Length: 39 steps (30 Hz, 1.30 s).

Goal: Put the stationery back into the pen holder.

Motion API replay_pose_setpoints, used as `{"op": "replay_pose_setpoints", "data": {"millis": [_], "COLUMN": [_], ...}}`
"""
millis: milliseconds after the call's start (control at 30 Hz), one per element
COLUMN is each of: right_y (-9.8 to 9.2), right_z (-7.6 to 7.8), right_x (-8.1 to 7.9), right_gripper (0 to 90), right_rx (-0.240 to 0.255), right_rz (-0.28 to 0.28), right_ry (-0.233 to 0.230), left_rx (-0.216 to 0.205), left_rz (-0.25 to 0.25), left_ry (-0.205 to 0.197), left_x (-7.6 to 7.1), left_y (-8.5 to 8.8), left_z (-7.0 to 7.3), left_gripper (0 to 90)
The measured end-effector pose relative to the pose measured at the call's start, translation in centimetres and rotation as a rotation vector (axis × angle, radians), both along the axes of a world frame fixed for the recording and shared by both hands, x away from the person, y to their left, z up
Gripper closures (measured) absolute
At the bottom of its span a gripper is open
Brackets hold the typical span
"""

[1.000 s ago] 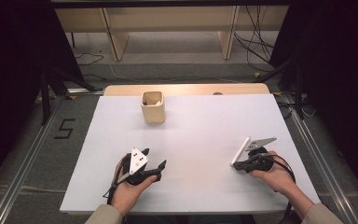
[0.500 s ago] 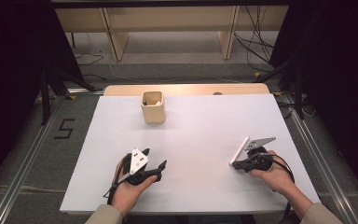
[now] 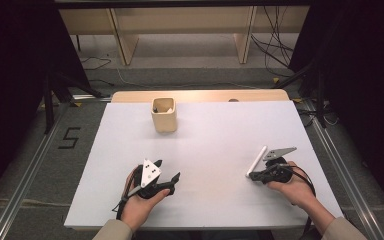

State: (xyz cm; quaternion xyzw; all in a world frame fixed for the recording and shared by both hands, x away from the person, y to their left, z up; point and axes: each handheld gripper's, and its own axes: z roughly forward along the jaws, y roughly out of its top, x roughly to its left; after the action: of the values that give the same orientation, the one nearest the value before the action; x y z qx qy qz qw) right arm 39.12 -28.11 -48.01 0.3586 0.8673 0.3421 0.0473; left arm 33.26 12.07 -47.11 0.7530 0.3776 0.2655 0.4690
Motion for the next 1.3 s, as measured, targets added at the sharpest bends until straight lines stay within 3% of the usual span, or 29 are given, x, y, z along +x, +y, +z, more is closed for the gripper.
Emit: {"op": "replay_pose_setpoints", "data": {"millis": [267, 433, 767, 967, 1300], "right_y": [-1.2, -1.6, -2.2, -2.8, -3.1], "right_z": [0.6, 0.9, 1.4, 1.6, 1.7], "right_x": [-0.5, -0.4, 0.3, 0.7, 1.2], "right_gripper": [81.0, 69.4, 46.0, 39.1, 30.1], "right_rx": [0.027, 0.040, 0.076, 0.082, 0.077], "right_rz": [-0.063, -0.108, -0.246, -0.343, -0.435], "right_ry": [-0.066, -0.158, -0.276, -0.287, -0.277], "left_rx": [-0.016, -0.029, -0.041, -0.029, -0.001], "left_rz": [-0.022, -0.045, -0.122, -0.171, -0.211], "left_ry": [0.011, 0.018, 0.038, 0.063, 0.093], "left_x": [0.0, 0.1, 0.9, 1.3, 2.4], "left_y": [-0.8, -2.0, -6.6, -10.5, -16.3], "left_z": [-0.1, -0.1, -0.3, -0.7, -1.5], "left_gripper": [25.2, 26.0, 27.0, 30.0, 36.5]}}
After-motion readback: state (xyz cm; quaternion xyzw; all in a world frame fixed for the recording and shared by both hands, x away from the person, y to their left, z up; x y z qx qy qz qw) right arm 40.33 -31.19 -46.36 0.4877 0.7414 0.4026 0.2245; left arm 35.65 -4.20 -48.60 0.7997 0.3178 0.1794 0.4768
